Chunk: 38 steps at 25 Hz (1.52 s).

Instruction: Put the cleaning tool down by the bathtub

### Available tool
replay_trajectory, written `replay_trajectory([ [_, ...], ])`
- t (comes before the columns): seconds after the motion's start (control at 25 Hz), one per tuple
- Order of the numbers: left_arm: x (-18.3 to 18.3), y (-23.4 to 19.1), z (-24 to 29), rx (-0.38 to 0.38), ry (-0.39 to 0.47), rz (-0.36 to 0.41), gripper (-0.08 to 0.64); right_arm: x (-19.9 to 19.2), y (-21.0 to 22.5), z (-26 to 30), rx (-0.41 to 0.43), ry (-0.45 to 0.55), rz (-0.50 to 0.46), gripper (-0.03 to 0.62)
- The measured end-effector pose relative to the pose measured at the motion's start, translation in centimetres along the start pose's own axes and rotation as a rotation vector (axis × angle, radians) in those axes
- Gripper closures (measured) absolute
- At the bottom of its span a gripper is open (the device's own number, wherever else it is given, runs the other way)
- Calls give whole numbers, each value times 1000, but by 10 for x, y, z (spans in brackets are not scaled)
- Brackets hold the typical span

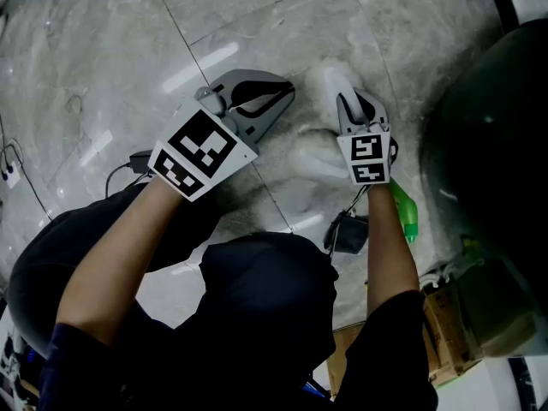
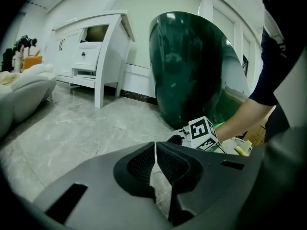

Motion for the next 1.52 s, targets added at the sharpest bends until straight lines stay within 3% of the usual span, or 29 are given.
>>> replay_trajectory([
  [0.36,7,8,6,-8,4,5,526,-1,-1,-2,-1,-11,58,491],
  [0.56,7,8,4,-6,4,7,526,4,-1,-4,19,1,92,442],
  [1.12,26,8,10,-32,6,42,526,26,7,-32,8,51,162,394],
  [1.52,66,-18,-13,-29,-9,-12,526,67,11,-82,-19,30,319,368],
])
Point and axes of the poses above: the fingertips, and each gripper's own axes: z forward along the fingers, y to its right, x out of its top, the point moved 3 cm from there along -z, backward along the fingers, and after that the axes turned 1 degree about y, right-handed, at the moved point
